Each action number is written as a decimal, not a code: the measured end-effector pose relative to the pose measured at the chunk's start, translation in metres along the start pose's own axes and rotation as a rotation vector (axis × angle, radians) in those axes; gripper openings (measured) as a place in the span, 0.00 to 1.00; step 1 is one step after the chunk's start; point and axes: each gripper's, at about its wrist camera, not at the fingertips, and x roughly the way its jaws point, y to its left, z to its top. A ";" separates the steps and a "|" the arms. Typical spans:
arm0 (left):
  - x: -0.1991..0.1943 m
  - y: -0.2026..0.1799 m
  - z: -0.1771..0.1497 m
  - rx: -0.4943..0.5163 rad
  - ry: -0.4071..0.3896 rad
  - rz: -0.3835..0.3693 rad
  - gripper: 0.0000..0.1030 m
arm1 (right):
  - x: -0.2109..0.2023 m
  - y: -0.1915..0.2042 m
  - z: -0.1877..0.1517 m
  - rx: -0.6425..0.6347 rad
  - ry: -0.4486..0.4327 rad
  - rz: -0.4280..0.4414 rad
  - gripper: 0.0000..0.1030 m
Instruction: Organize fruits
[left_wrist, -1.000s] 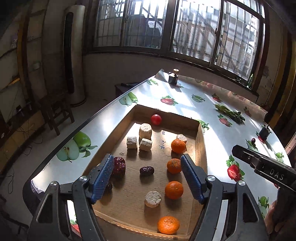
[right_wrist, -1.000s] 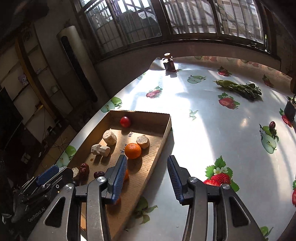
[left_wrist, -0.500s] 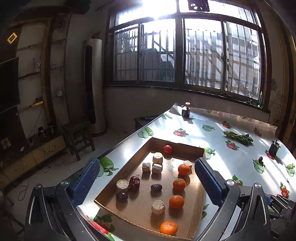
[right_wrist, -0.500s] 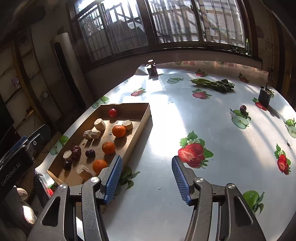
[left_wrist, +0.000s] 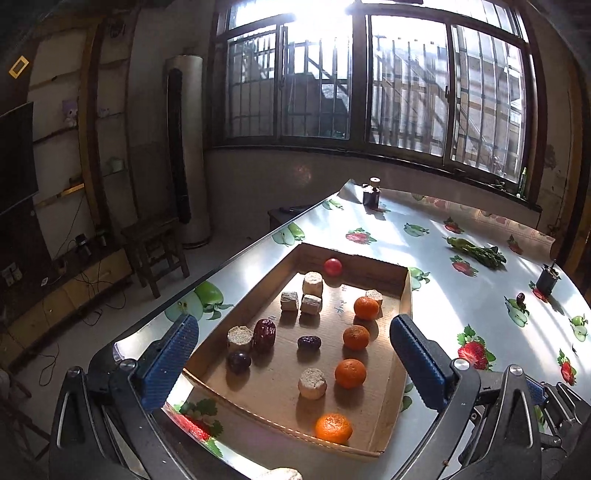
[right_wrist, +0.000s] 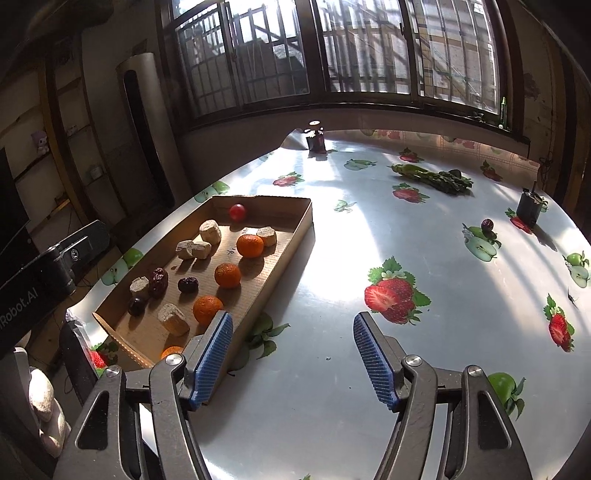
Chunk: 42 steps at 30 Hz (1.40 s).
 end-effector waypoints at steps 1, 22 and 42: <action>0.001 -0.001 -0.001 0.003 0.003 -0.003 1.00 | 0.001 -0.001 0.000 0.002 0.002 -0.001 0.71; 0.028 -0.002 -0.011 0.008 0.089 -0.024 1.00 | 0.015 0.008 -0.005 -0.029 0.031 -0.012 0.73; 0.040 0.028 0.006 -0.063 0.079 0.025 1.00 | 0.023 0.030 0.006 -0.097 0.033 0.015 0.75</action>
